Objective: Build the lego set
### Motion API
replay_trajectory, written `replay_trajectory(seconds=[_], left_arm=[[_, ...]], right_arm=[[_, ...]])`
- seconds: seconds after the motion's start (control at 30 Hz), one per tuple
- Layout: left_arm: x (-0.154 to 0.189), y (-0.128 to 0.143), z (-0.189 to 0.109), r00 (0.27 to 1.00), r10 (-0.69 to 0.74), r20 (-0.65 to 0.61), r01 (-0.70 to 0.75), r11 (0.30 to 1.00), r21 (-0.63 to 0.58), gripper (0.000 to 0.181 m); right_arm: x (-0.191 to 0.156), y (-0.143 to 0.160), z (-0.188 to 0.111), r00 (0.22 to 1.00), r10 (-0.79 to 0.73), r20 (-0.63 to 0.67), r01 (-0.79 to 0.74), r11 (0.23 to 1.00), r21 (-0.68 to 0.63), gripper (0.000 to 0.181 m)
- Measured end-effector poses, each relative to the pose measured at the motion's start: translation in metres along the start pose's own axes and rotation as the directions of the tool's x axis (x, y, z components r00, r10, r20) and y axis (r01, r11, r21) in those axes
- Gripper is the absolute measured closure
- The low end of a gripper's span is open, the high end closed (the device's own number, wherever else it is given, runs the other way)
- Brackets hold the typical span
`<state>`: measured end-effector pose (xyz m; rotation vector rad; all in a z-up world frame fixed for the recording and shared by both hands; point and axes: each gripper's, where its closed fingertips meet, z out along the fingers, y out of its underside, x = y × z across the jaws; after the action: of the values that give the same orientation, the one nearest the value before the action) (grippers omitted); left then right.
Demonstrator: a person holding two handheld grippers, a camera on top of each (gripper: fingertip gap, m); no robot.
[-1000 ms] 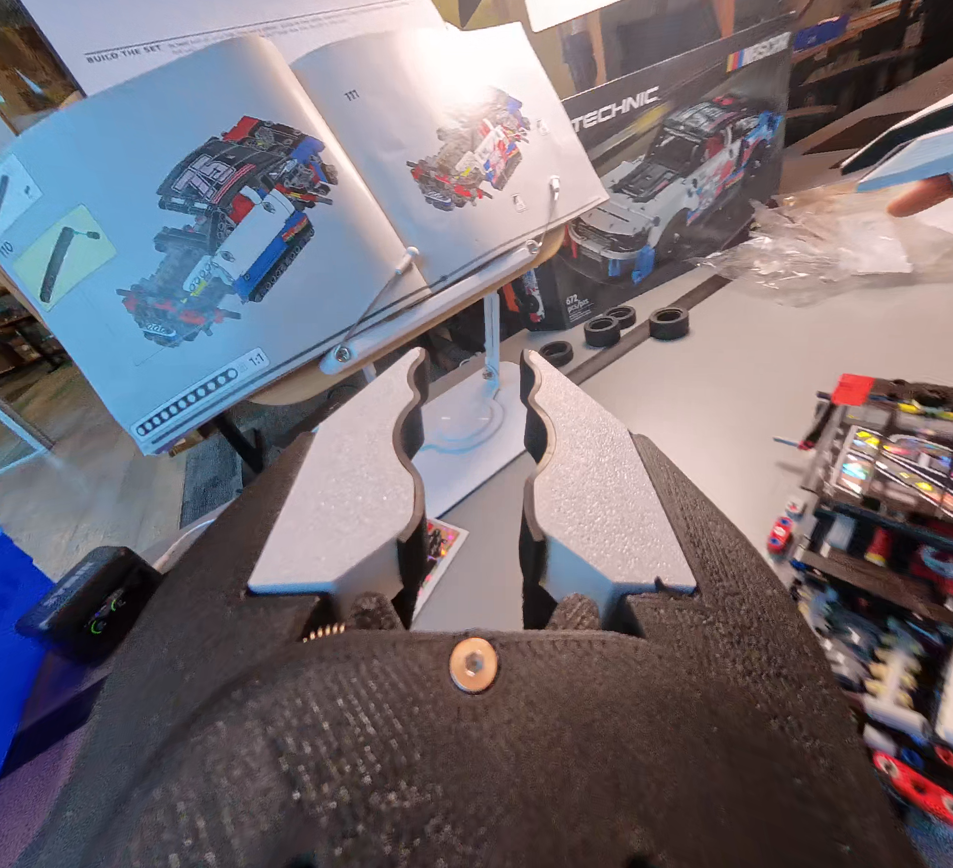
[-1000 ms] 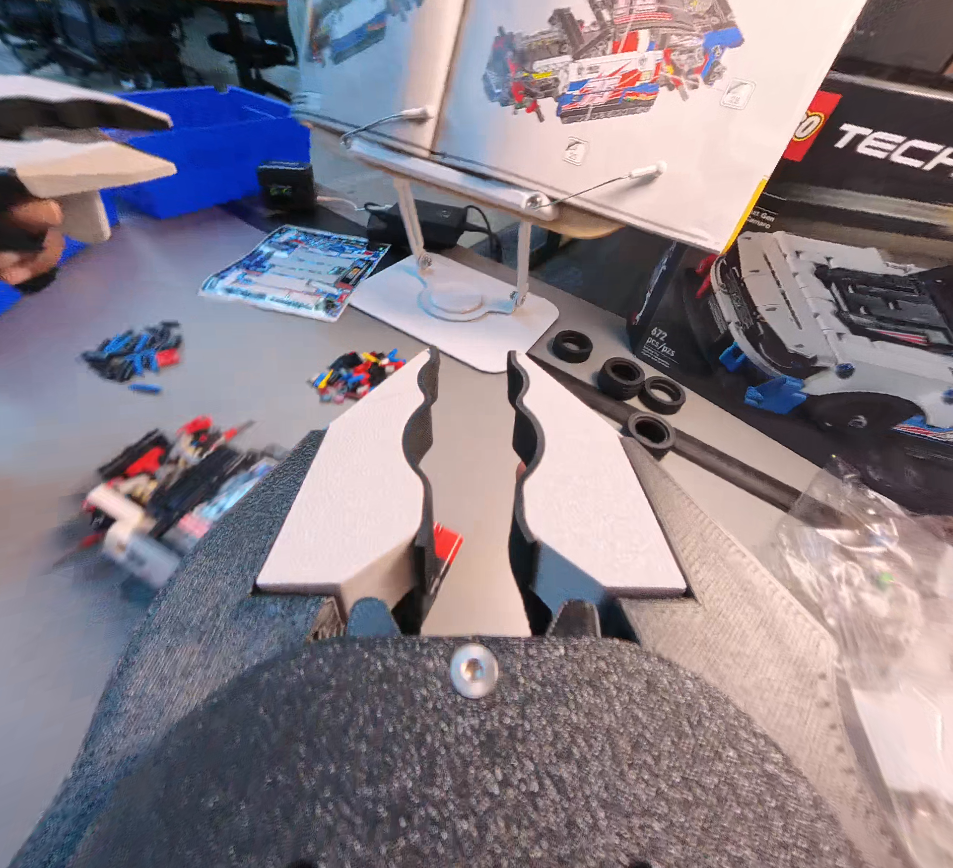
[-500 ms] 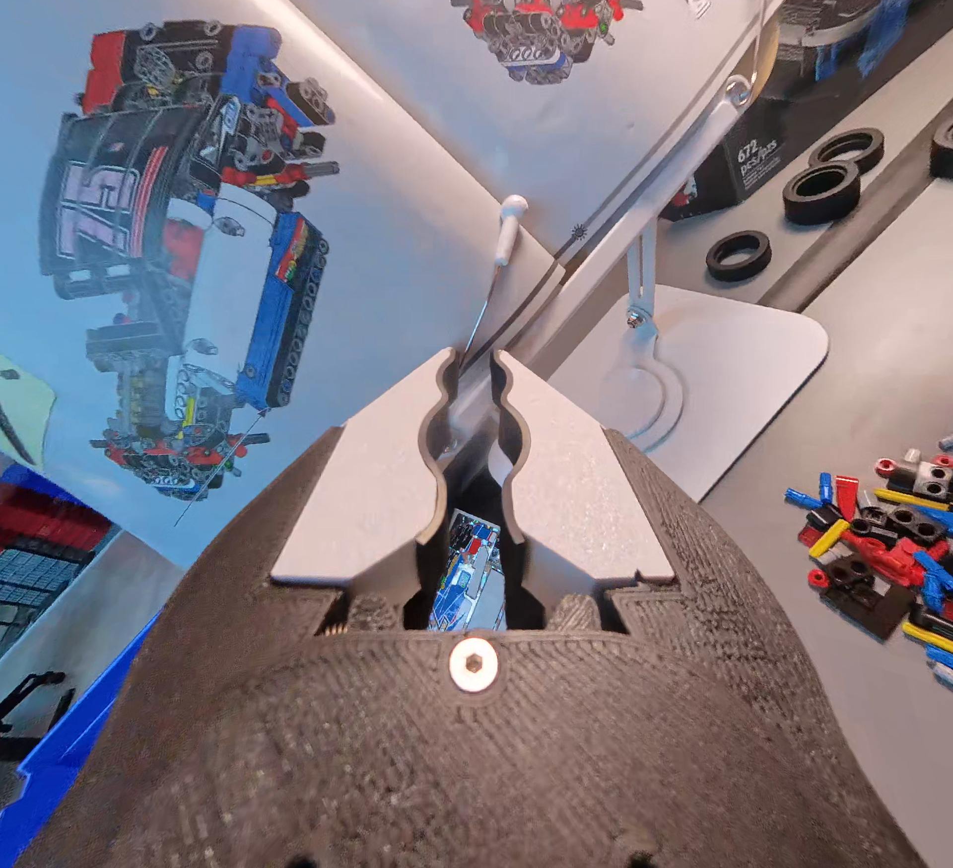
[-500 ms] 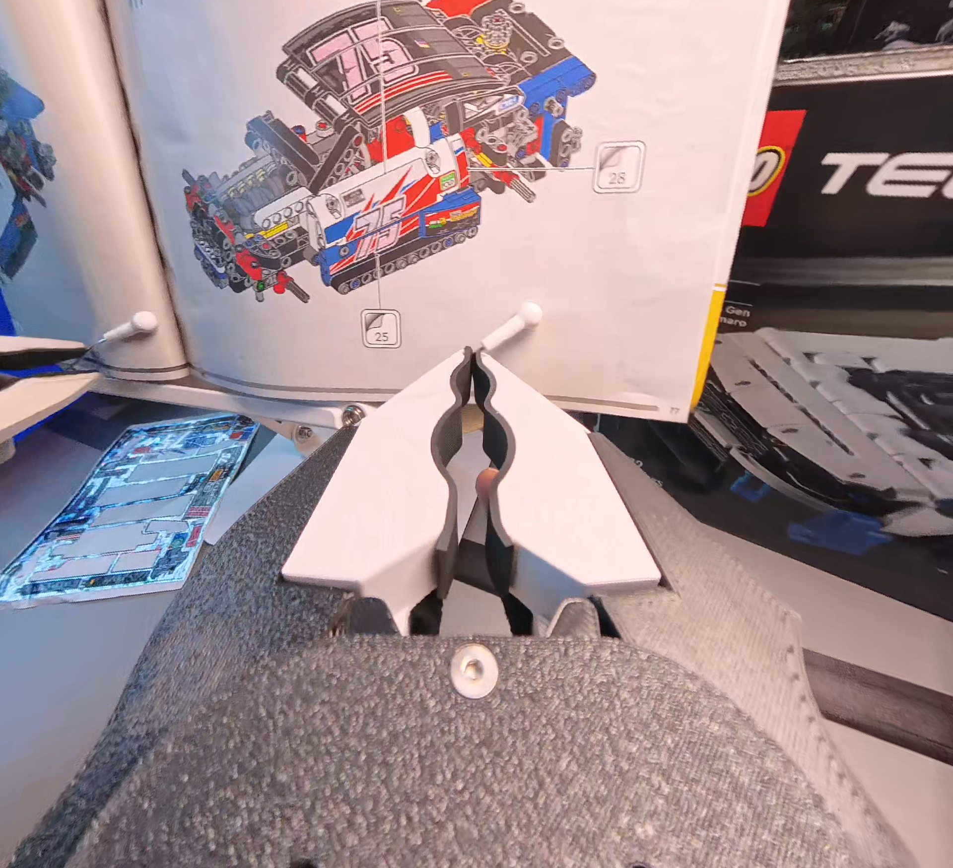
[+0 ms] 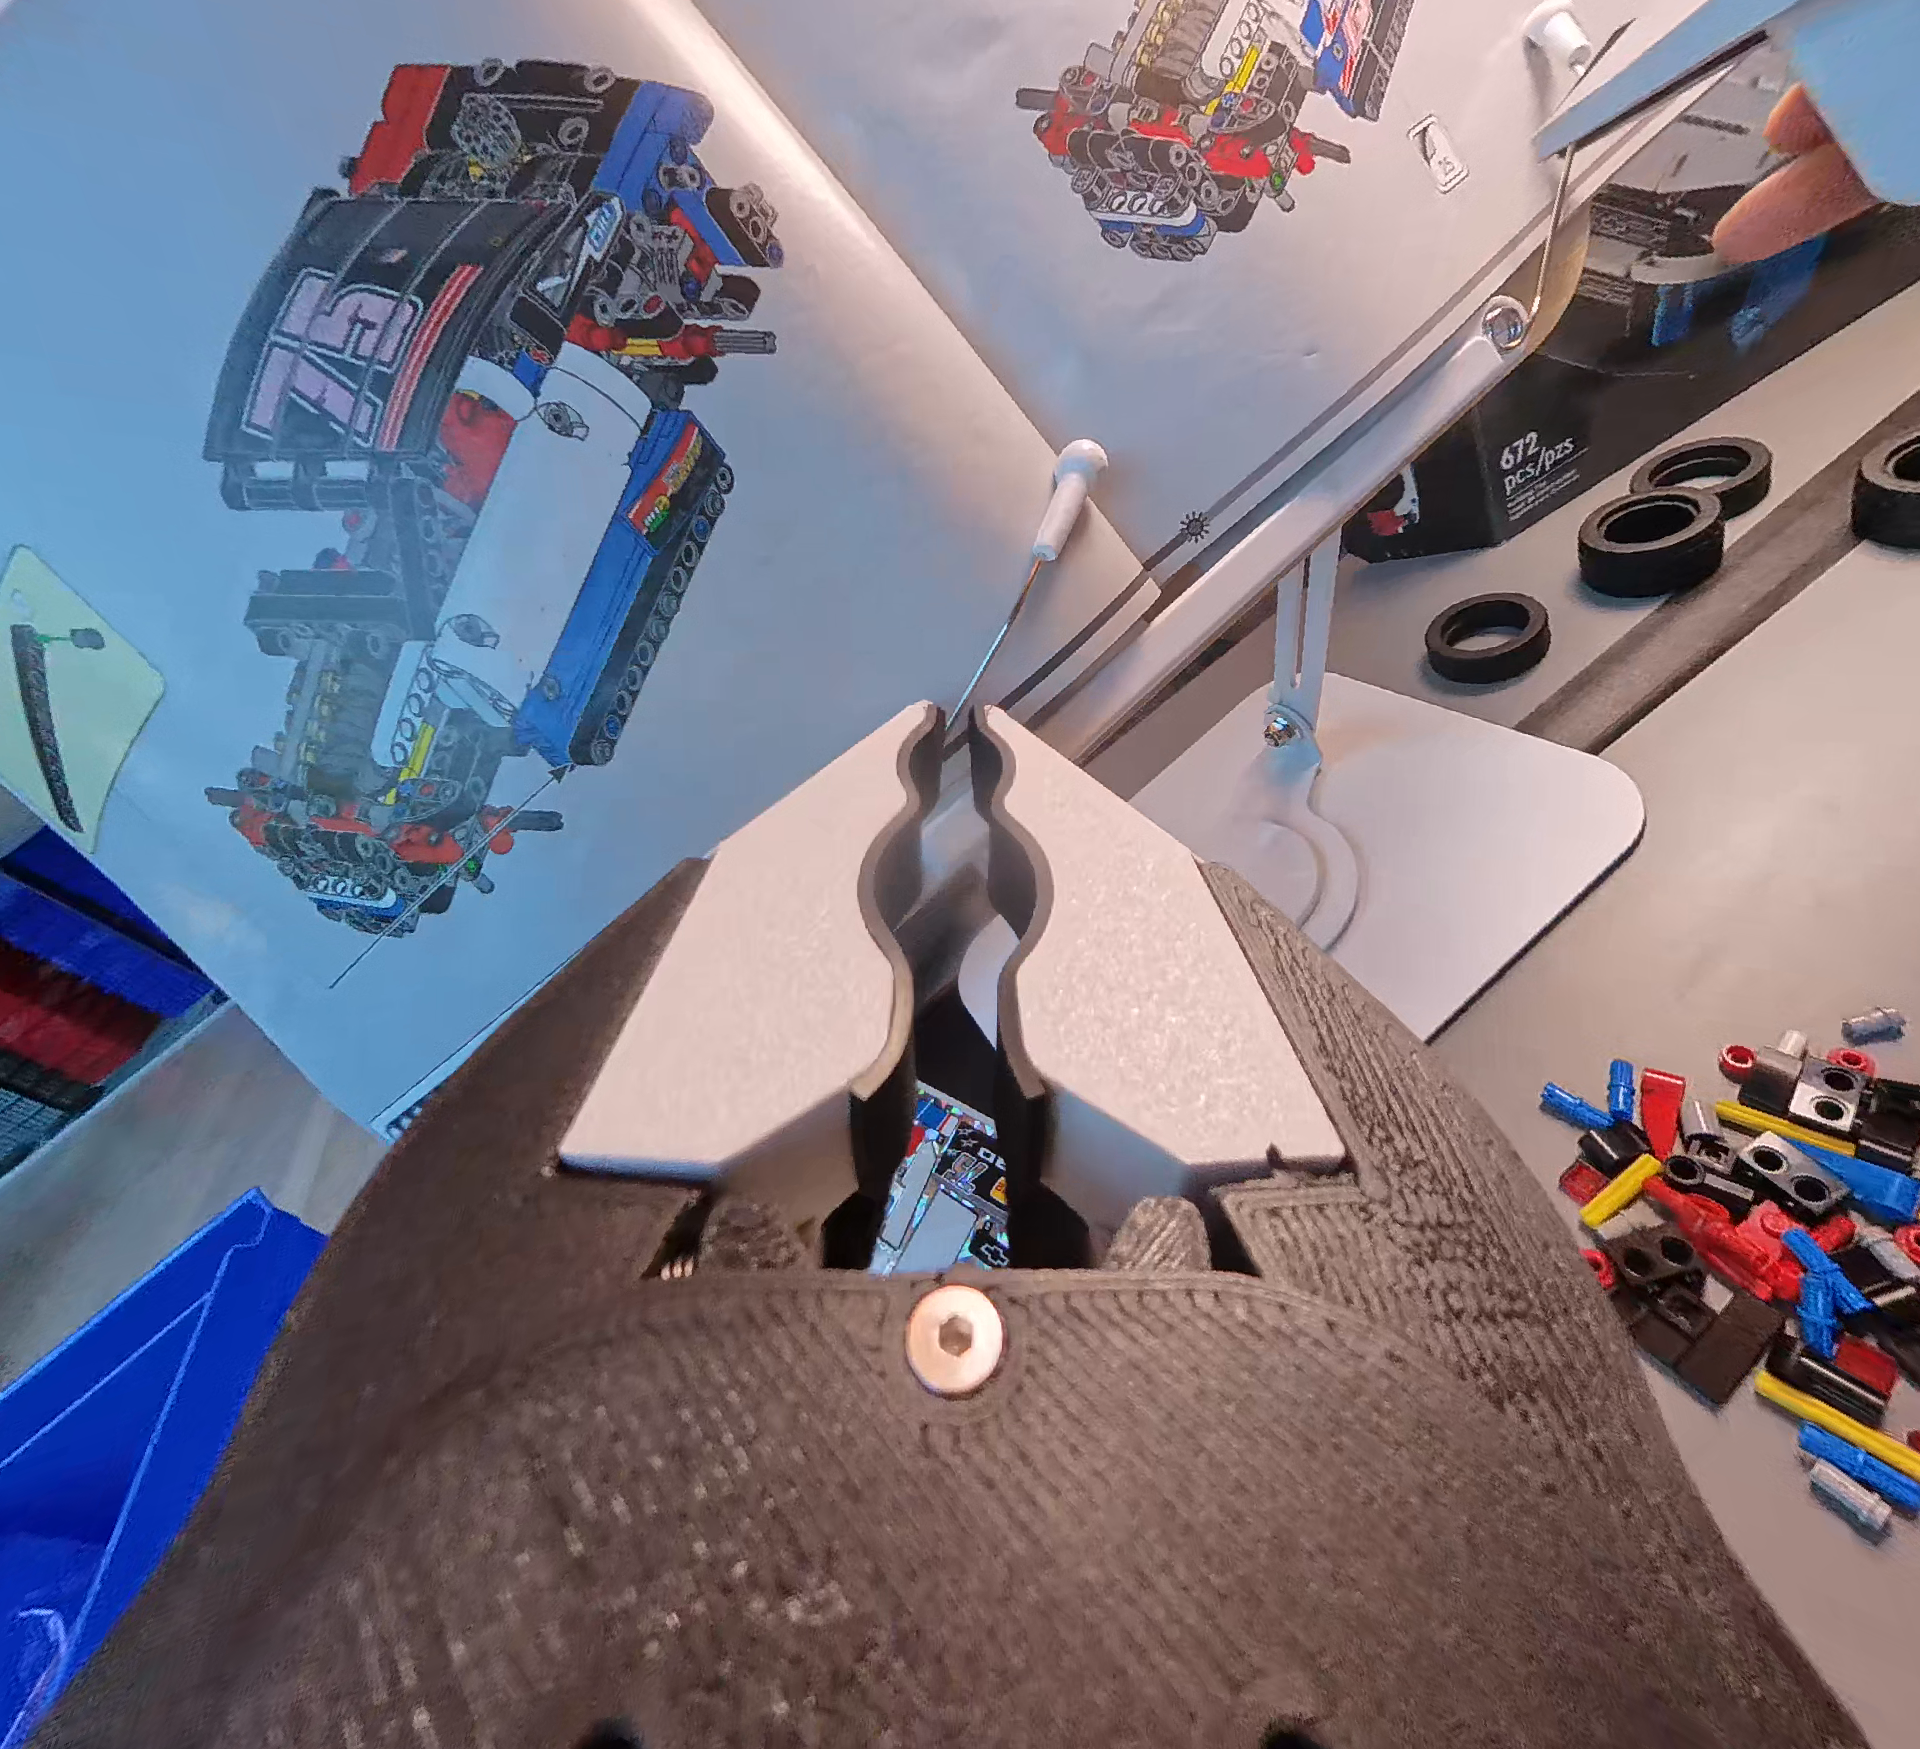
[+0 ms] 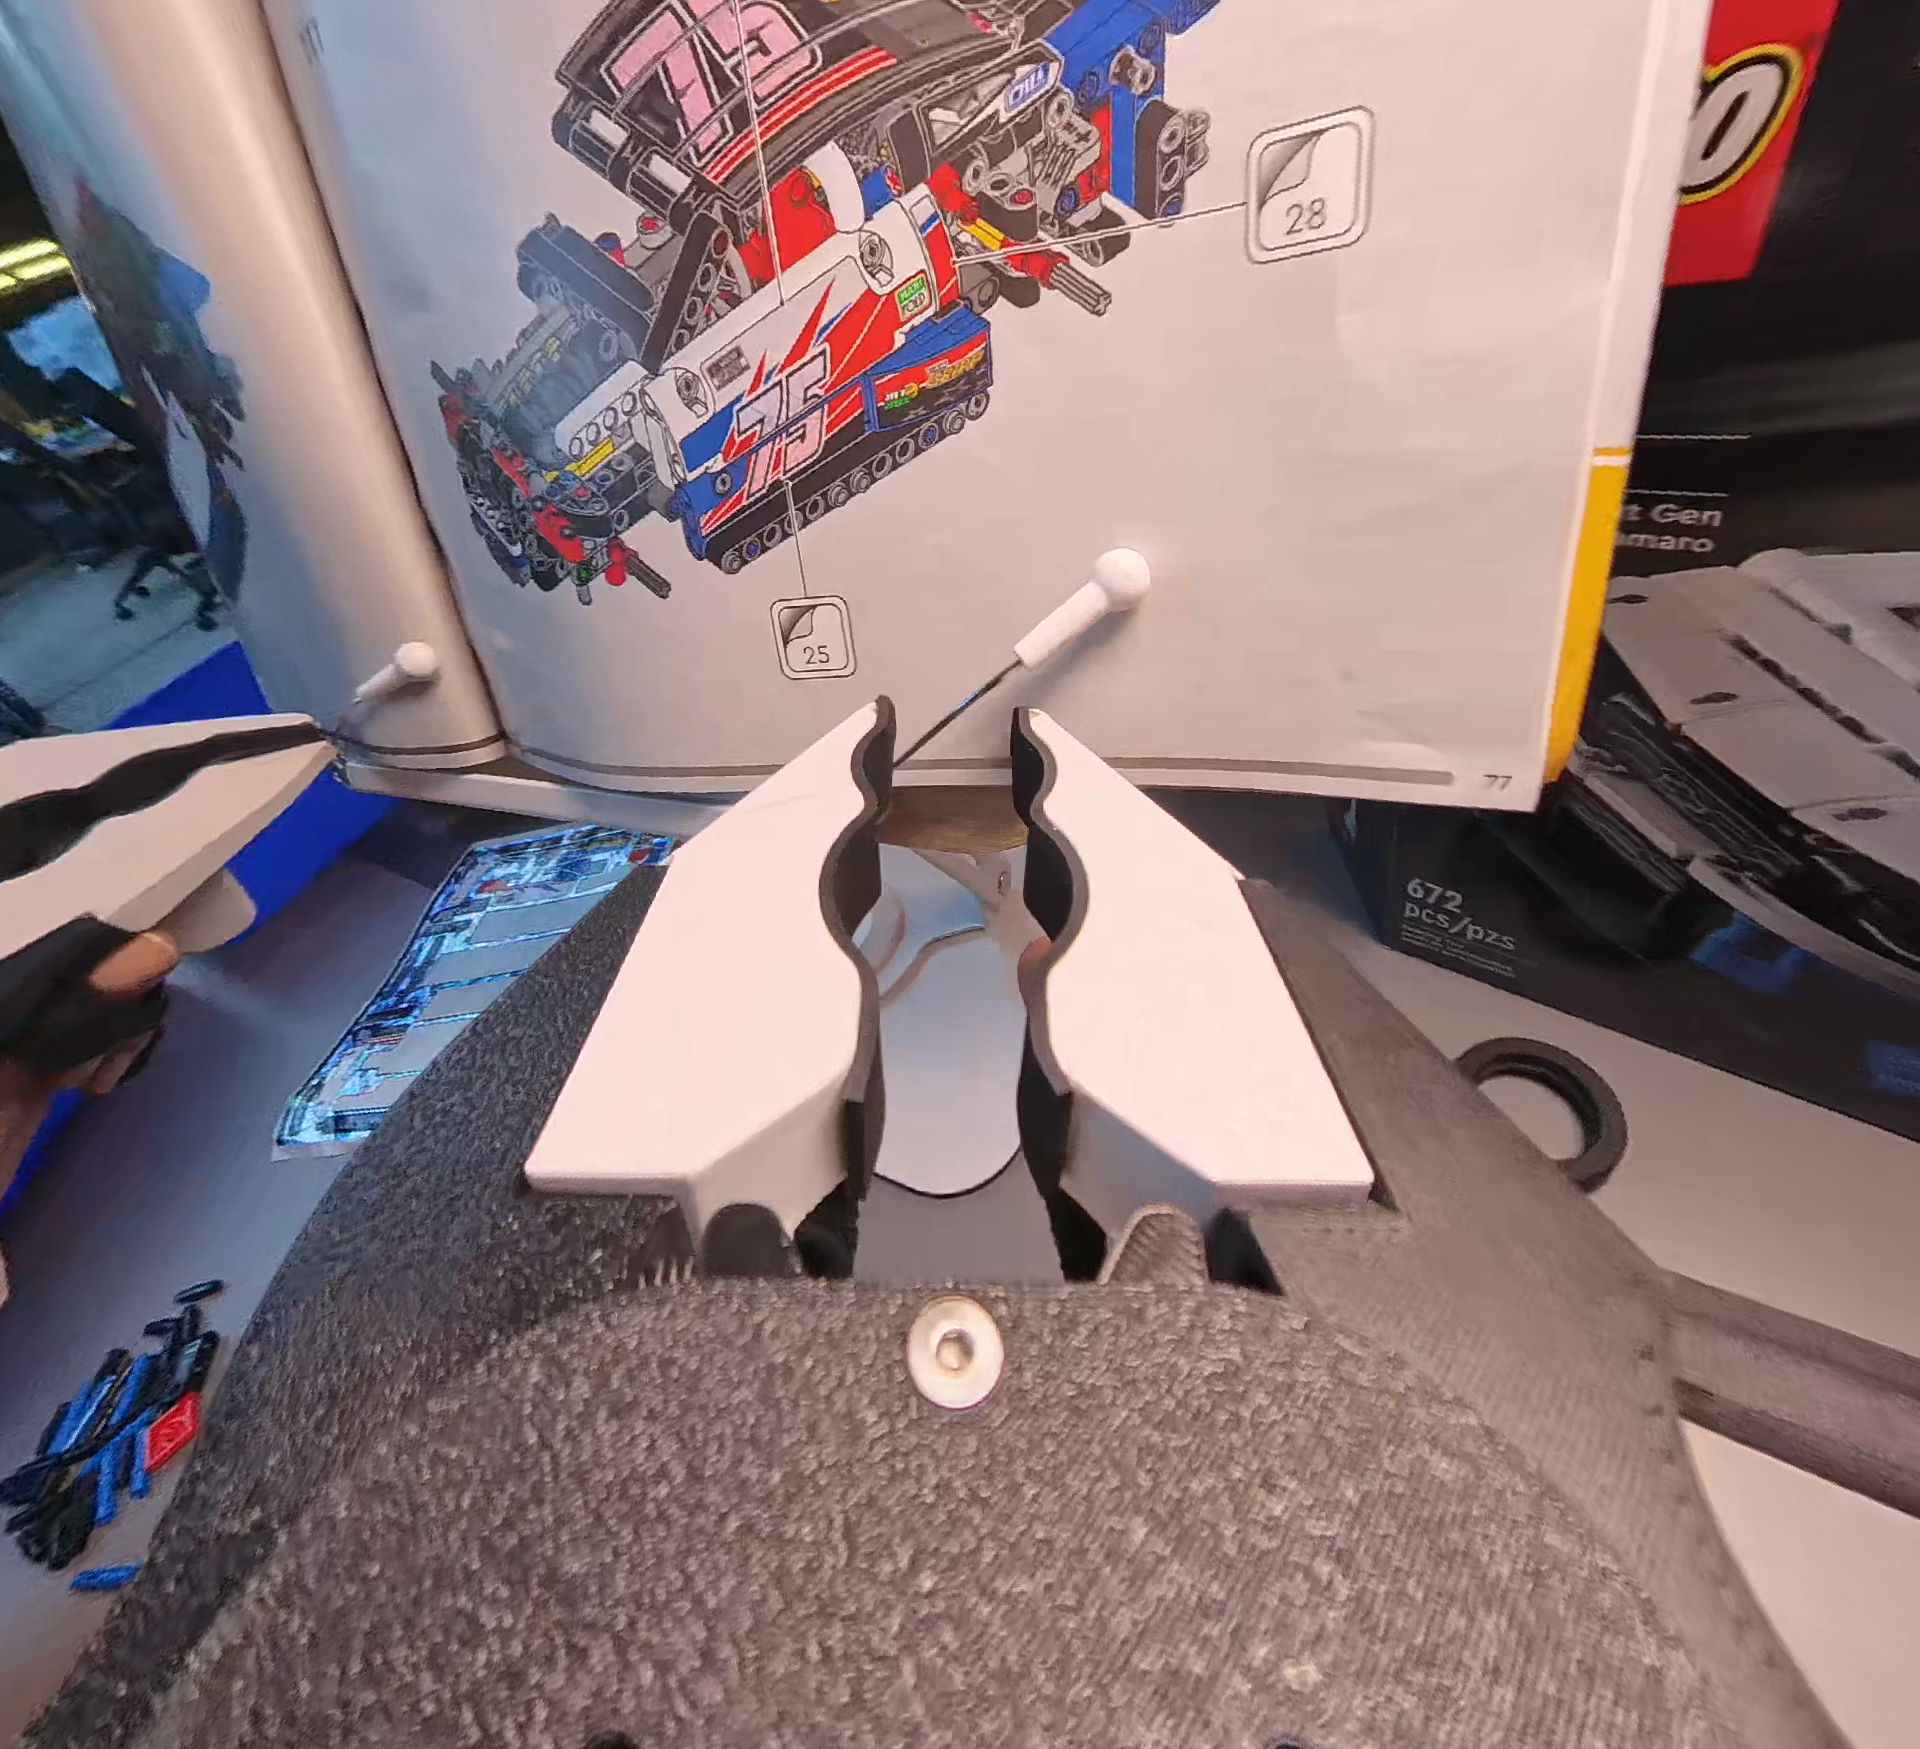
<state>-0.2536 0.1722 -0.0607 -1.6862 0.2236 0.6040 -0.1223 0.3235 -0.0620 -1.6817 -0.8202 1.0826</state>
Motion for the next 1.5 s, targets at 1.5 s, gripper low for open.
replay_trajectory(seconds=[1.5], left_arm=[[0.094,0.051,-0.200,0.874,-0.429,-0.228,0.448,0.893,0.036,0.147]], right_arm=[[-0.081,-0.009,-0.059,0.847,-0.529,0.061,0.509,0.838,0.197,0.174]])
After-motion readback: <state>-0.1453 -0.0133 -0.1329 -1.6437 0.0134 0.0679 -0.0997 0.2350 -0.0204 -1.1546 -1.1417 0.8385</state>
